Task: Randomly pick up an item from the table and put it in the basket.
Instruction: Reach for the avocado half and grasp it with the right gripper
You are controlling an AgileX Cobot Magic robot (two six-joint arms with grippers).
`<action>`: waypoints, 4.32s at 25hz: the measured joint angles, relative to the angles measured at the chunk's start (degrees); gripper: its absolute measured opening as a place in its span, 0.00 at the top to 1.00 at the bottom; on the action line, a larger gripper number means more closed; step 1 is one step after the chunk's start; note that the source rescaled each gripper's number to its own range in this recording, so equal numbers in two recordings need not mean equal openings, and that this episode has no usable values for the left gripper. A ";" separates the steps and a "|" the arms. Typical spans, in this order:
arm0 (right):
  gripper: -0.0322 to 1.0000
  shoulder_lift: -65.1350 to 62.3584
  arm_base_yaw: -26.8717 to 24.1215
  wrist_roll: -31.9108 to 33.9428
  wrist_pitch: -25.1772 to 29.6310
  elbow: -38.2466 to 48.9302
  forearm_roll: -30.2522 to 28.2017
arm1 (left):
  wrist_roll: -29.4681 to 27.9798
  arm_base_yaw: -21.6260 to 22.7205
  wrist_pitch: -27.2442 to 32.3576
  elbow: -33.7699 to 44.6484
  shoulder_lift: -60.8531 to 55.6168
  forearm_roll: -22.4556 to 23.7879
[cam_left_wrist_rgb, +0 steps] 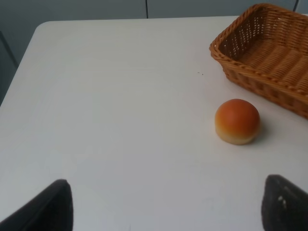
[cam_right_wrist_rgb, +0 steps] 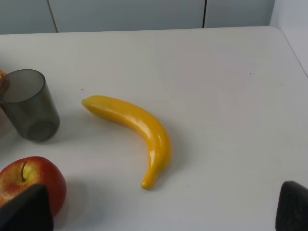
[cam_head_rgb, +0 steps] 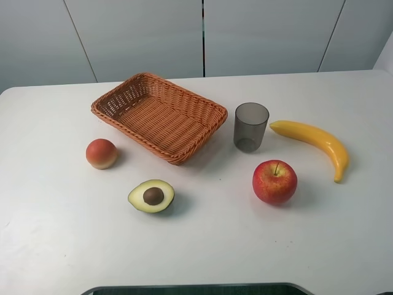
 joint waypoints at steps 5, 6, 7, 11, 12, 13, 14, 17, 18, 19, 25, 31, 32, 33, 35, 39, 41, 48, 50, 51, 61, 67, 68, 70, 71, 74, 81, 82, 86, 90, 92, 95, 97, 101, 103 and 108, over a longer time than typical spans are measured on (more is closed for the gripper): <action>0.00 0.00 0.00 0.00 0.00 0.00 0.00 | 0.00 0.00 0.00 0.00 0.00 0.00; 0.00 0.00 0.00 0.00 0.00 0.00 0.00 | 0.00 0.00 0.00 0.00 0.00 0.00; 0.00 0.00 0.00 0.00 0.00 0.00 0.00 | 0.00 0.00 0.00 0.00 0.00 0.00; 0.00 0.00 0.00 0.00 0.00 0.00 0.00 | 0.00 0.00 0.00 0.00 0.00 0.00; 0.00 0.00 0.00 0.00 0.00 0.00 0.00 | 0.00 0.00 0.00 0.00 0.00 0.00; 0.00 0.00 0.00 0.00 0.00 0.00 0.00 | 0.00 0.00 0.00 0.00 0.00 0.00; 0.00 0.00 0.00 0.00 0.00 0.00 0.00 | 0.00 0.00 0.00 0.00 0.00 0.00; 0.00 0.00 0.00 0.00 0.00 0.00 0.00 | 0.00 0.00 0.00 0.00 0.00 0.00; 0.00 0.00 0.00 0.00 0.33 -0.12 0.00 | 0.00 0.00 0.00 0.00 0.00 0.00; 0.00 0.00 0.00 0.00 0.53 -0.26 0.00 | 0.00 0.00 0.00 0.00 0.00 0.00; 0.00 6.06 0.00 0.00 3.69 -5.76 0.41 | 0.00 0.00 0.00 0.00 0.00 0.00; 0.00 22.99 0.00 0.13 2.63 -14.25 1.15 | 0.00 0.00 0.00 0.00 0.00 0.00; 0.00 26.15 0.00 0.48 2.63 -15.31 1.47 | 0.00 0.00 0.00 0.00 0.00 0.00; 0.00 29.22 0.00 0.95 2.63 -16.30 2.13 | 0.00 0.00 0.00 0.00 0.00 0.00; 0.00 34.78 0.00 2.41 2.72 -17.29 4.03 | 0.00 0.00 0.00 0.00 0.00 0.00; 0.00 44.56 0.70 5.36 2.85 -17.44 6.86 | 0.00 0.00 0.00 0.00 0.00 0.00; 0.00 47.67 3.92 6.20 2.96 -17.44 7.15 | 0.00 0.00 0.00 0.00 0.00 0.00; 0.00 57.03 15.17 8.98 -0.02 -17.53 7.44 | 0.00 0.00 0.00 0.00 0.00 0.00; 0.00 61.39 16.19 9.01 -1.23 -17.82 7.44 | 0.00 0.00 0.00 0.00 0.00 0.00; 0.00 63.81 17.09 8.25 -1.40 -18.09 7.44 | 0.00 0.00 0.00 0.00 0.00 0.00; 0.00 81.70 32.97 -4.56 -2.01 -28.79 7.44 | 0.00 0.00 0.00 0.00 0.00 0.00; 0.00 88.79 44.79 -12.53 -5.51 -31.03 8.28 | 0.00 0.00 0.00 0.00 0.00 0.00; 0.00 89.80 46.76 -13.87 -6.45 -31.13 8.55 | 0.00 0.00 0.00 0.00 0.00 0.00; 0.00 91.67 50.06 -16.89 -7.62 -31.62 8.67 | 0.00 0.00 0.00 0.00 0.00 0.00; 0.00 92.73 51.62 -18.26 -8.21 -32.06 8.78 | 0.00 0.00 0.00 0.00 0.00 0.00; 0.00 96.07 54.81 -21.88 -10.03 -34.62 8.92 | 0.00 0.00 0.00 0.00 0.00 0.00; 0.00 106.15 56.46 -27.85 -12.34 -42.37 8.92 | 0.00 0.00 0.00 0.00 0.00 0.00; 0.00 107.57 56.46 -28.41 -12.86 -43.26 8.80 | 0.00 0.00 0.00 0.00 0.00 0.00; 0.00 112.55 56.46 -30.29 -15.73 -47.18 8.53 | 0.00 0.00 0.00 0.00 0.00 0.00; 0.00 117.12 56.35 -31.43 -17.36 -50.20 8.53 | 0.00 0.00 0.00 0.00 0.00 0.00; 0.00 118.93 55.86 -31.61 -17.48 -51.03 8.53 | 0.00 0.00 0.00 0.00 0.00 0.00; 0.00 120.61 55.63 -31.61 -17.59 -51.14 8.29 | 0.00 0.00 0.00 0.00 0.00 0.00; 0.00 121.00 55.63 -31.61 -17.59 -51.14 8.11 | 0.00 0.00 0.00 0.00 0.00 0.00; 0.00 121.04 56.00 -31.61 -17.98 -51.27 7.30 | 0.00 0.00 0.00 0.00 0.00 0.00; 0.00 121.04 56.35 -31.61 -18.35 -51.27 7.18 | 0.00 0.00 0.00 0.00 0.00 0.00; 0.00 121.40 58.23 -31.61 -19.44 -51.39 7.10 | 0.00 0.00 0.00 0.00 0.00 0.00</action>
